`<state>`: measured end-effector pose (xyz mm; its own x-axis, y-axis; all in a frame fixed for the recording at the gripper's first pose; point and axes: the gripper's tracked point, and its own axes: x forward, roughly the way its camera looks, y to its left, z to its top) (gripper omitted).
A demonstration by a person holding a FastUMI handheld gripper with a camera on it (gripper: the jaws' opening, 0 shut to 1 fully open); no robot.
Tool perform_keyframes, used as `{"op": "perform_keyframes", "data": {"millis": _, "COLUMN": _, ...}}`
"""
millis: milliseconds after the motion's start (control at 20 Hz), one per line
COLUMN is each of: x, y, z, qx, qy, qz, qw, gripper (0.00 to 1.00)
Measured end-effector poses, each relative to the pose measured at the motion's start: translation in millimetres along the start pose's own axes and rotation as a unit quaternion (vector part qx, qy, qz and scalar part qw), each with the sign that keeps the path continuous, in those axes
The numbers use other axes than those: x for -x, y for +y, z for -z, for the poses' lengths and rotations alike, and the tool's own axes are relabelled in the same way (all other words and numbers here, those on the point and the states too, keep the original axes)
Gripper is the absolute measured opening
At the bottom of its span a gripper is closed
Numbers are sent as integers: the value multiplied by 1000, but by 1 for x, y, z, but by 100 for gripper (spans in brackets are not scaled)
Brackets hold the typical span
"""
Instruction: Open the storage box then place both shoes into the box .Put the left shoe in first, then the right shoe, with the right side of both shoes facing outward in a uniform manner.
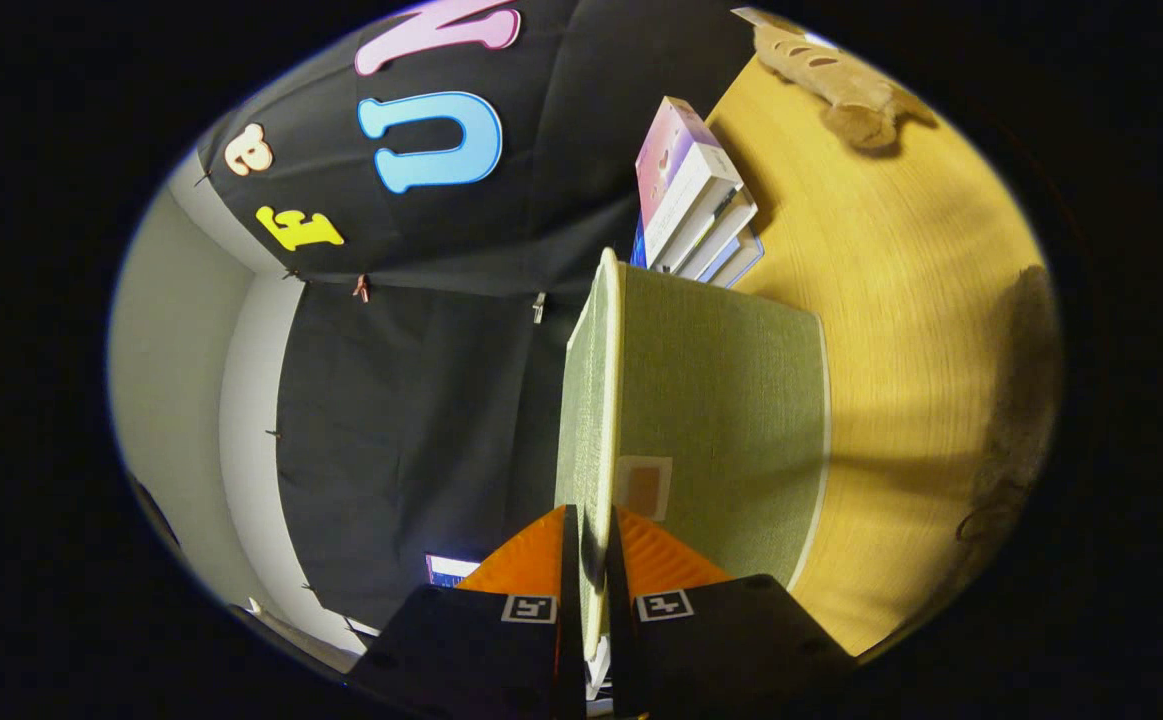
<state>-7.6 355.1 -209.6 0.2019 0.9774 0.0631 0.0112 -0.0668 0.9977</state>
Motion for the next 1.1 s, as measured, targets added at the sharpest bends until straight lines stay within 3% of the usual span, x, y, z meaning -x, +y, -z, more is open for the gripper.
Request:
{"op": "perform_keyframes", "data": {"millis": 100, "x": -4, "y": 5, "z": -2, "qx": 9, "qy": -11, "qz": 5, "qw": 1000, "gripper": 6}}
{"op": "perform_keyframes", "data": {"millis": 550, "x": -22, "y": 120, "z": -12, "qx": 73, "qy": -54, "qz": -20, "qw": 996, "gripper": 8}}
{"op": "perform_keyframes", "data": {"millis": 900, "x": -107, "y": 203, "z": 15, "qx": 191, "qy": -35, "qz": -16, "qw": 981, "gripper": 11}}
{"op": "perform_keyframes", "data": {"millis": 1100, "x": -172, "y": 218, "z": 32, "qx": 209, "qy": -23, "qz": -17, "qw": 978, "gripper": 11}}
